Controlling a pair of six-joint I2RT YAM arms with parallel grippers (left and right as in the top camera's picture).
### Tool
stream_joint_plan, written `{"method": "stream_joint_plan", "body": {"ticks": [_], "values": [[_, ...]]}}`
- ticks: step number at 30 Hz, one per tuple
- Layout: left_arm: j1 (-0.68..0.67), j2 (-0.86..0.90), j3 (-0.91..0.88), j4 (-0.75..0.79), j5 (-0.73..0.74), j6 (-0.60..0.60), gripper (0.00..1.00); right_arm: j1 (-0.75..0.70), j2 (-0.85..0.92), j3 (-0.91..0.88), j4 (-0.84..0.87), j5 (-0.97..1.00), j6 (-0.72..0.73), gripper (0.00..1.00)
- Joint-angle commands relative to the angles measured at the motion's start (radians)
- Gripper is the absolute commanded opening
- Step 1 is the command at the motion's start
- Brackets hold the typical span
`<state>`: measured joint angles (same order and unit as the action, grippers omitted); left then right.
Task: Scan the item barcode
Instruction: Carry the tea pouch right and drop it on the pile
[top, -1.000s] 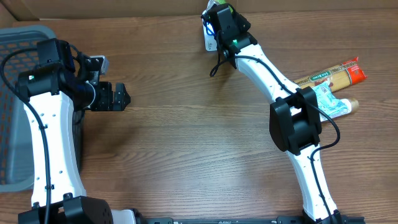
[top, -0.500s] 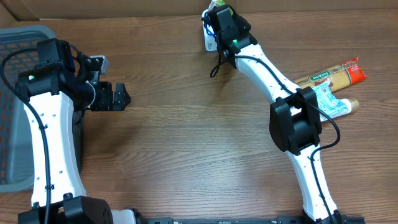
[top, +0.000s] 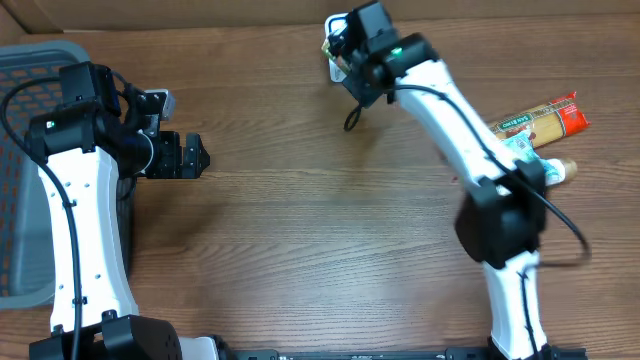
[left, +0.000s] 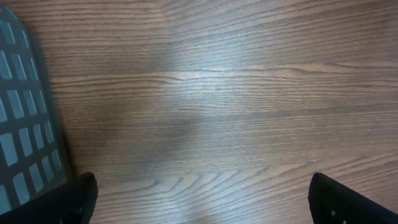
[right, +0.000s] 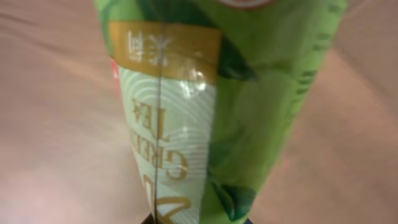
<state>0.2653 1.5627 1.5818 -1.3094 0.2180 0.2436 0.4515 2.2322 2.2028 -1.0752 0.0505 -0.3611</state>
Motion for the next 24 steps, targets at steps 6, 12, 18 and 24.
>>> {"method": "stream_joint_plan", "body": {"ticks": [6, 12, 18, 24], "values": [[-0.002, -0.007, 0.004, 0.002, 0.014, 0.022, 0.99, -0.19, -0.198, 0.019, -0.429, -0.269, 0.274, 0.04], [-0.002, -0.007, 0.004, 0.002, 0.014, 0.022, 1.0, -0.371, -0.193, -0.124, -0.512, -0.06, 0.415, 0.04], [-0.002, -0.007, 0.004, 0.002, 0.014, 0.022, 1.0, -0.493, -0.193, -0.386, -0.383, -0.082, 0.441, 0.04], [-0.002, -0.007, 0.004, 0.002, 0.014, 0.022, 1.0, -0.522, -0.194, -0.469, -0.335, -0.122, 0.44, 0.66]]}}
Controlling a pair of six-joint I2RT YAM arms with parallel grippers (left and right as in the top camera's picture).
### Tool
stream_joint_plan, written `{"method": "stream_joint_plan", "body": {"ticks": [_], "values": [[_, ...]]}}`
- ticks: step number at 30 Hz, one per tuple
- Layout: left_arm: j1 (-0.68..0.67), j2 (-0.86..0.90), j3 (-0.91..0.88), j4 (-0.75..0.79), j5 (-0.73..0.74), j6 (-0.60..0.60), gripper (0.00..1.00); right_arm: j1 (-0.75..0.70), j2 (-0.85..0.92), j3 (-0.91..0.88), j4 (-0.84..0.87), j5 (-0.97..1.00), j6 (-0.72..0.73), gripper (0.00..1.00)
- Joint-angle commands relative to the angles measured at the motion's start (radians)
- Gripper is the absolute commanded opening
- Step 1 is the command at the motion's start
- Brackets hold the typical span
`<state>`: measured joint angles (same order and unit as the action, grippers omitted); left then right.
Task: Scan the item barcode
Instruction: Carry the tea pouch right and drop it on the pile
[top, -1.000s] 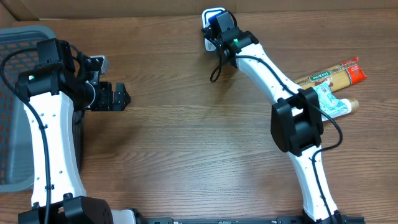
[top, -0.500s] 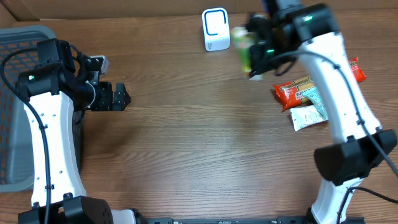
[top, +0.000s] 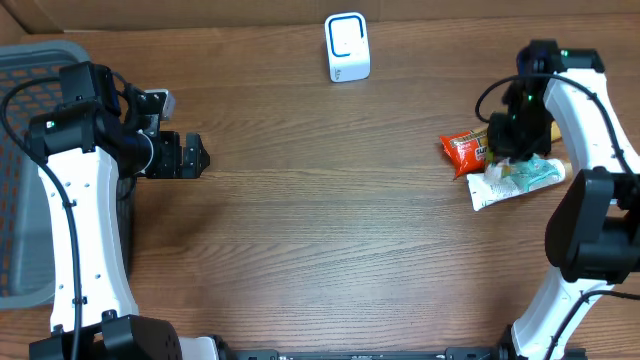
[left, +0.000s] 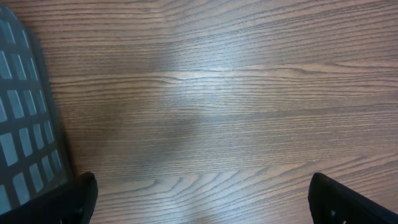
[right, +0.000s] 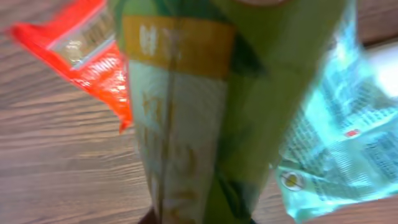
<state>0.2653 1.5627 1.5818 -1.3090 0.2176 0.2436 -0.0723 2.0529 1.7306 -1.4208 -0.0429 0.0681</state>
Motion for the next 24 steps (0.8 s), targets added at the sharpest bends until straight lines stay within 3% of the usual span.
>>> {"method": "stream_joint_plan", "body": {"ticks": [1, 2, 3, 11, 18, 24], "values": [[-0.002, -0.007, 0.004, 0.002, 0.015, 0.022, 1.0, 0.002, -0.021, 0.006, 0.01, -0.029, 0.01, 0.77], [-0.002, -0.007, 0.004, 0.002, 0.015, 0.022, 0.99, 0.004, -0.026, 0.006, 0.011, -0.029, 0.01, 0.98], [-0.002, -0.007, 0.004, 0.002, 0.015, 0.022, 1.0, 0.005, -0.034, 0.006, 0.014, -0.029, 0.01, 1.0], [-0.002, -0.007, 0.004, 0.002, 0.015, 0.022, 1.0, 0.007, -0.15, 0.079, -0.041, -0.053, 0.006, 1.0], [-0.002, -0.007, 0.004, 0.002, 0.015, 0.022, 1.0, 0.008, -0.34, 0.238, -0.167, -0.26, -0.076, 1.0], [-0.002, -0.007, 0.004, 0.002, 0.015, 0.022, 1.0, 0.008, -0.502, 0.315, -0.211, -0.3, -0.075, 1.0]]}}
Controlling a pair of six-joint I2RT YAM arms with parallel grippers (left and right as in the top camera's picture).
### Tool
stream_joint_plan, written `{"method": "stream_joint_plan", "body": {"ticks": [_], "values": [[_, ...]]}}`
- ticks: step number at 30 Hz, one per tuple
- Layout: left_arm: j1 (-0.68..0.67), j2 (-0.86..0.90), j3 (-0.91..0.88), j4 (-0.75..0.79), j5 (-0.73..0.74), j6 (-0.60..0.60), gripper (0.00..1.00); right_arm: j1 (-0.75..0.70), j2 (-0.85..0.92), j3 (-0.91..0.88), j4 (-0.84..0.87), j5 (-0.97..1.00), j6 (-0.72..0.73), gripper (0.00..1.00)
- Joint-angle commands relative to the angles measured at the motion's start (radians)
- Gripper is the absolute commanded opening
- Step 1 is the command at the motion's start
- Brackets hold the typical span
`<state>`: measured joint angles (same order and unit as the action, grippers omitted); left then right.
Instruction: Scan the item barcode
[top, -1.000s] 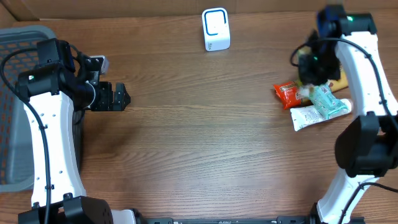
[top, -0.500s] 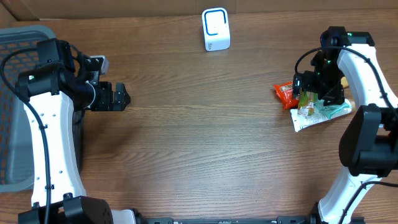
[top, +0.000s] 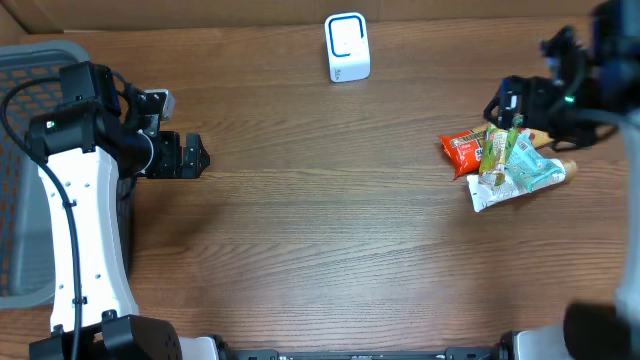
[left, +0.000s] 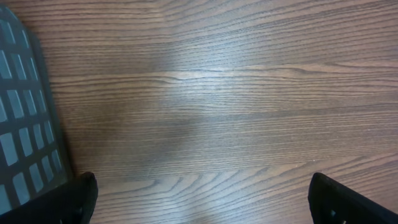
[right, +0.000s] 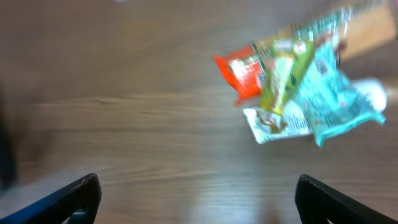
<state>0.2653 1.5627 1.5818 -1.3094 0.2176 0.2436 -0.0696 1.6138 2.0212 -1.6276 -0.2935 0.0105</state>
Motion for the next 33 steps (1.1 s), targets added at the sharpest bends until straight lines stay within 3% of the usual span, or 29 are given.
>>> {"method": "stream_joint_plan", "body": {"ticks": [1, 7, 22, 33], "values": [[-0.002, -0.007, 0.004, 0.002, 0.015, 0.022, 1.0, 0.005, -0.085, 0.024, -0.006, -0.049, -0.013, 1.0], [-0.002, -0.007, 0.004, 0.002, 0.015, 0.022, 1.0, 0.005, -0.156, 0.024, -0.006, -0.049, -0.011, 1.0], [-0.002, -0.007, 0.004, 0.002, 0.015, 0.022, 1.0, 0.005, -0.14, 0.02, -0.005, -0.048, -0.011, 1.0], [-0.002, -0.007, 0.004, 0.002, 0.015, 0.022, 1.0, 0.005, -0.254, 0.019, 0.01, -0.042, -0.011, 1.0]]}}
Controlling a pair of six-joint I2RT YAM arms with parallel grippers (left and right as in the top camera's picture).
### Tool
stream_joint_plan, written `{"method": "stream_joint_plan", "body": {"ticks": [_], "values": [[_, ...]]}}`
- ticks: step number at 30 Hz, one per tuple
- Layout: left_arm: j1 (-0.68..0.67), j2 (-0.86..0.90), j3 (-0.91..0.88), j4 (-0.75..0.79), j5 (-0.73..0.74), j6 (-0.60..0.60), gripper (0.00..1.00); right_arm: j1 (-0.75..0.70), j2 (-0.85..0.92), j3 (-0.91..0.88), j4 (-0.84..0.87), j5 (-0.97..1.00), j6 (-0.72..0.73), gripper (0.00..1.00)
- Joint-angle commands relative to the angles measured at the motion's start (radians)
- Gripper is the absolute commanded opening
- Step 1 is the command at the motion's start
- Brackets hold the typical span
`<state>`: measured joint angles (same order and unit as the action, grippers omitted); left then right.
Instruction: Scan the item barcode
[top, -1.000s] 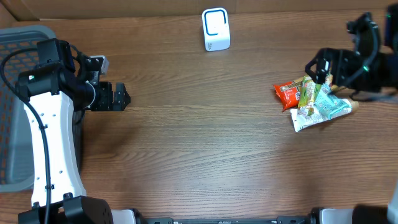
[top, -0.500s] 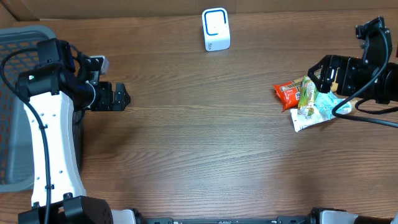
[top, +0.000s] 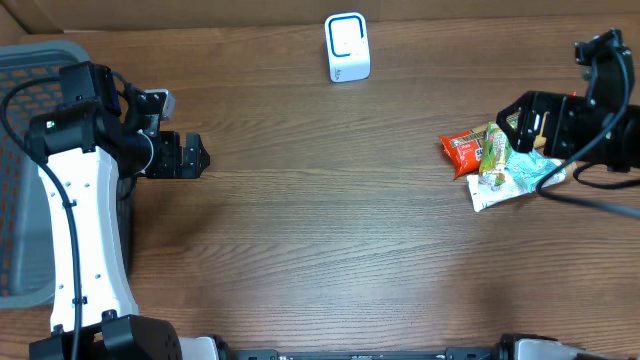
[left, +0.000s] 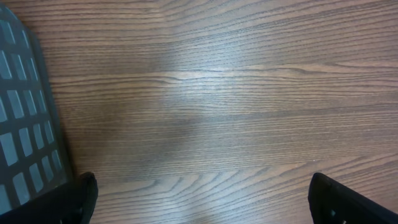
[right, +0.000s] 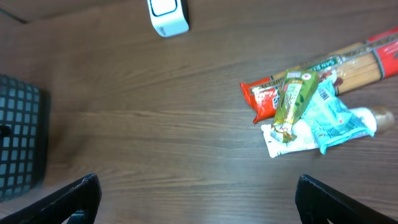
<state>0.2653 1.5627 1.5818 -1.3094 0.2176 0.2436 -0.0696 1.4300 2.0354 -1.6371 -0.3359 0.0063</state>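
The white barcode scanner (top: 347, 47) stands at the table's far edge, also seen in the right wrist view as the scanner (right: 168, 11). A green tea packet (top: 493, 150) lies on top of a pile at the right, across a red packet (top: 463, 152) and a teal-and-white pouch (top: 520, 178). My right gripper (top: 512, 120) hovers open just right of the pile with nothing in it. From the right wrist the green packet (right: 293, 102) lies well ahead of the open right gripper (right: 199, 205). My left gripper (top: 200, 156) stands open over bare wood at the left.
A grey mesh basket (top: 25, 160) sits at the left edge, beside the left arm; its wall (left: 25, 124) shows in the left wrist view. A long pasta pack (right: 354, 65) lies behind the pile. Brown wooden table (top: 320, 230) spans the middle.
The right gripper has drawn back from the pile; its wrist view is now sharp and wide, taking in scanner and basket. The green packet lies on the pile as before. Left arm unchanged.
The right gripper first held the green tea packet at the scanner at the far edge. Then it held the packet over the pile at the right. Then the packet lay on the pile with the gripper open above it, and now the gripper is farther off.
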Motion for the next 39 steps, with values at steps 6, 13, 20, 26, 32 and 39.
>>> {"method": "stream_joint_plan", "body": {"ticks": [6, 13, 20, 26, 32, 39], "values": [[-0.002, -0.007, 0.004, 0.002, 0.015, 0.022, 1.0, 0.037, -0.179, -0.078, 0.103, 0.001, -0.007, 1.0], [-0.002, -0.007, 0.004, 0.002, 0.015, 0.022, 1.0, 0.058, -0.356, -0.345, 0.3, 0.002, -0.007, 1.0], [-0.002, -0.007, 0.004, 0.002, 0.015, 0.022, 1.0, 0.068, -0.555, -0.658, 0.639, 0.001, -0.007, 1.0], [-0.002, -0.007, 0.004, 0.002, 0.015, 0.022, 0.99, 0.129, -0.69, -0.854, 0.806, 0.002, -0.007, 1.0], [-0.002, -0.007, 0.004, 0.002, 0.015, 0.022, 1.0, 0.159, -0.821, -1.065, 1.013, 0.001, -0.007, 1.0], [-0.002, -0.007, 0.004, 0.002, 0.015, 0.022, 0.99, 0.159, -0.964, -1.358, 1.437, 0.002, -0.007, 1.0]]}}
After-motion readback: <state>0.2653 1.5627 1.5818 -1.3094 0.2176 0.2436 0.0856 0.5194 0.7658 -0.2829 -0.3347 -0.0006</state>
